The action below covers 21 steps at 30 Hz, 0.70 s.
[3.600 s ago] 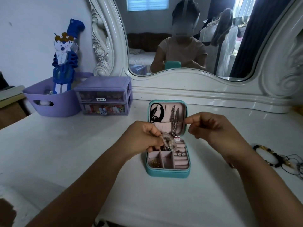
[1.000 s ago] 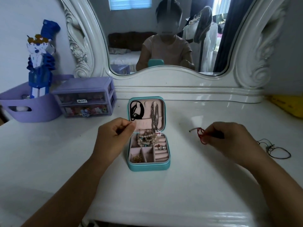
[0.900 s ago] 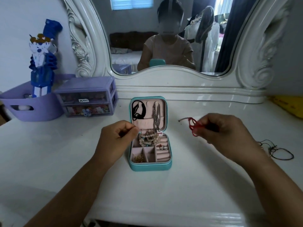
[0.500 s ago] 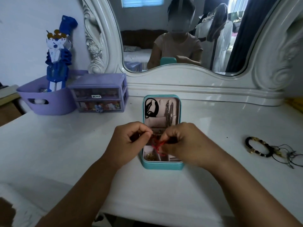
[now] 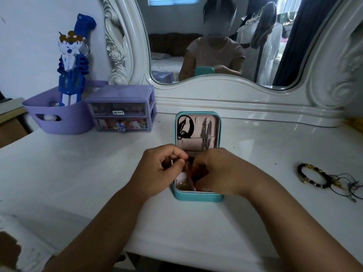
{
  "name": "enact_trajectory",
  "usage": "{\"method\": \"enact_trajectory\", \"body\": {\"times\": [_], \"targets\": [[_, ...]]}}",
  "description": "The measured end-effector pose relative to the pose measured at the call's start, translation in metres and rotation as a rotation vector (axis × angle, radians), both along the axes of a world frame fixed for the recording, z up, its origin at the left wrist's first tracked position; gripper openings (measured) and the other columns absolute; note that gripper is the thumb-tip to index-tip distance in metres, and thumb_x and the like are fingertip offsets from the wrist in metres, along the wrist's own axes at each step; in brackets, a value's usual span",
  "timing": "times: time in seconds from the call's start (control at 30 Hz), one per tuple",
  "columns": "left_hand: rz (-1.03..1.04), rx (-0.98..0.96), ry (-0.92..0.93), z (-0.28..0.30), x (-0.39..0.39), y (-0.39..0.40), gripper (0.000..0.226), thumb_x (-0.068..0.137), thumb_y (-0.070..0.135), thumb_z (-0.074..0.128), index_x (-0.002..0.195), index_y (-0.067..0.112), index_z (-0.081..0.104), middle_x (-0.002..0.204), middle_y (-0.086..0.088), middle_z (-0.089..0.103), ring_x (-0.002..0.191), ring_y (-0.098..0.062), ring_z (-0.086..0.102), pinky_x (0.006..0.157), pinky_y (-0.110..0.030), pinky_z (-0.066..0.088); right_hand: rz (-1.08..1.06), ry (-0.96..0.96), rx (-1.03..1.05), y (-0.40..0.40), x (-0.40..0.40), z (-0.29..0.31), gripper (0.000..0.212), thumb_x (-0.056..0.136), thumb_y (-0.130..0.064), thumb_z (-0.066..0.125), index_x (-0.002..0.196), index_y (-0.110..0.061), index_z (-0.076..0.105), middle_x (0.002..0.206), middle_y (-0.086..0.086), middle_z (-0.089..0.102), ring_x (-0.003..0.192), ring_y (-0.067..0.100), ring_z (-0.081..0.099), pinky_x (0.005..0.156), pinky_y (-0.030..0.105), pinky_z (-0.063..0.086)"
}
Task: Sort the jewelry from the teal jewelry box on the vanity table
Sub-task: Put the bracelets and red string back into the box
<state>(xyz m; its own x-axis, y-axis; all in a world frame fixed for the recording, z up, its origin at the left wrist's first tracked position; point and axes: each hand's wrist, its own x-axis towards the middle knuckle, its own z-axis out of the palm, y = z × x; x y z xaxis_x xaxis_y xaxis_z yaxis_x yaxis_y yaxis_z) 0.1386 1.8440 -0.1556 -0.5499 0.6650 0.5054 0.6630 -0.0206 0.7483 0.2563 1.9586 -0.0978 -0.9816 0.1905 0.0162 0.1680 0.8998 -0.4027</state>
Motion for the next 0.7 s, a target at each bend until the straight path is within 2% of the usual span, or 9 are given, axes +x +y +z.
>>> {"method": "enact_trajectory", "body": {"times": [0.07, 0.17, 0.27, 0.33, 0.43, 0.5, 0.53, 0.63, 0.7], "targets": [[0.058, 0.004, -0.024, 0.0, -0.001, 0.0, 0.014, 0.077, 0.014, 0.058, 0.08, 0.027, 0.063, 0.065, 0.006, 0.062, 0.048, -0.016, 0.052, 0.051, -0.018, 0.042, -0.051, -0.006, -0.177, 0.01, 0.007, 0.008, 0.009, 0.071, -0.016, 0.066, 0.08, -0.015, 0.066, 0.074, -0.001, 0.064, 0.069, 0.013, 0.06, 0.059, 0.023, 0.047], [0.153, -0.062, -0.067, -0.001, -0.004, 0.001, 0.016, 0.082, 0.009, 0.061, 0.089, 0.023, 0.065, 0.055, 0.016, 0.06, 0.05, -0.003, 0.053, 0.053, -0.009, 0.04, -0.159, 0.119, -0.327, 0.023, 0.008, 0.005, 0.012, 0.074, -0.015, 0.069, 0.083, -0.019, 0.064, 0.083, 0.002, 0.068, 0.078, 0.016, 0.064, 0.07, 0.031, 0.053], [0.191, -0.123, -0.059, 0.0, -0.002, 0.002, 0.016, 0.083, 0.015, 0.061, 0.096, 0.021, 0.07, 0.066, 0.011, 0.066, 0.063, -0.008, 0.063, 0.063, -0.02, 0.05, -0.196, 0.18, -0.363, 0.026, 0.004, -0.005, 0.016, 0.076, -0.016, 0.069, 0.09, -0.019, 0.064, 0.087, 0.004, 0.07, 0.082, 0.019, 0.066, 0.077, 0.037, 0.056], [0.191, -0.129, -0.038, 0.0, -0.002, 0.002, 0.013, 0.083, 0.015, 0.061, 0.088, 0.02, 0.071, 0.077, 0.004, 0.071, 0.072, -0.012, 0.066, 0.069, -0.029, 0.055, -0.188, 0.194, -0.424, 0.023, 0.002, -0.01, 0.017, 0.075, -0.018, 0.07, 0.091, -0.021, 0.066, 0.087, 0.002, 0.07, 0.082, 0.017, 0.067, 0.08, 0.037, 0.056], [0.214, -0.122, 0.013, 0.0, -0.004, 0.002, 0.015, 0.083, 0.012, 0.06, 0.076, 0.022, 0.068, 0.074, 0.005, 0.069, 0.071, -0.011, 0.064, 0.069, -0.029, 0.053, -0.136, 0.146, -0.539, 0.017, 0.003, -0.01, 0.028, 0.068, -0.029, 0.077, 0.095, -0.025, 0.069, 0.091, -0.004, 0.072, 0.082, 0.007, 0.068, 0.081, 0.028, 0.056], [0.225, -0.112, 0.02, -0.001, -0.005, 0.001, 0.018, 0.083, 0.01, 0.06, 0.073, 0.023, 0.067, 0.073, 0.008, 0.068, 0.071, -0.01, 0.063, 0.068, -0.024, 0.051, -0.087, 0.081, -0.461, 0.014, 0.002, -0.011, 0.039, 0.063, -0.034, 0.08, 0.099, -0.027, 0.068, 0.093, -0.01, 0.071, 0.083, 0.001, 0.066, 0.078, 0.02, 0.054], [0.225, -0.108, 0.017, -0.001, -0.006, 0.001, 0.018, 0.083, 0.01, 0.06, 0.072, 0.022, 0.067, 0.072, 0.008, 0.068, 0.071, -0.01, 0.062, 0.067, -0.023, 0.05, -0.062, 0.08, -0.394, 0.013, 0.002, -0.012, 0.036, 0.064, -0.033, 0.079, 0.098, -0.026, 0.068, 0.09, -0.013, 0.07, 0.08, 0.0, 0.065, 0.076, 0.018, 0.053], [0.21, -0.109, 0.002, -0.002, -0.005, 0.002, 0.017, 0.082, 0.009, 0.061, 0.07, 0.018, 0.069, 0.066, 0.007, 0.067, 0.063, -0.008, 0.06, 0.062, -0.02, 0.047, -0.014, 0.196, -0.259, 0.011, 0.0, -0.016, 0.006, 0.073, -0.018, 0.073, 0.077, -0.019, 0.069, 0.07, -0.012, 0.064, 0.067, 0.004, 0.061, 0.066, 0.019, 0.049], [0.198, -0.111, 0.004, -0.002, -0.005, 0.002, 0.02, 0.081, 0.01, 0.061, 0.065, 0.02, 0.066, 0.057, 0.011, 0.062, 0.056, -0.006, 0.055, 0.056, -0.018, 0.044, -0.007, 0.24, -0.249, 0.013, 0.002, -0.019, 0.009, 0.074, -0.011, 0.071, 0.068, -0.017, 0.069, 0.064, -0.01, 0.062, 0.063, 0.006, 0.06, 0.063, 0.021, 0.048]]}}
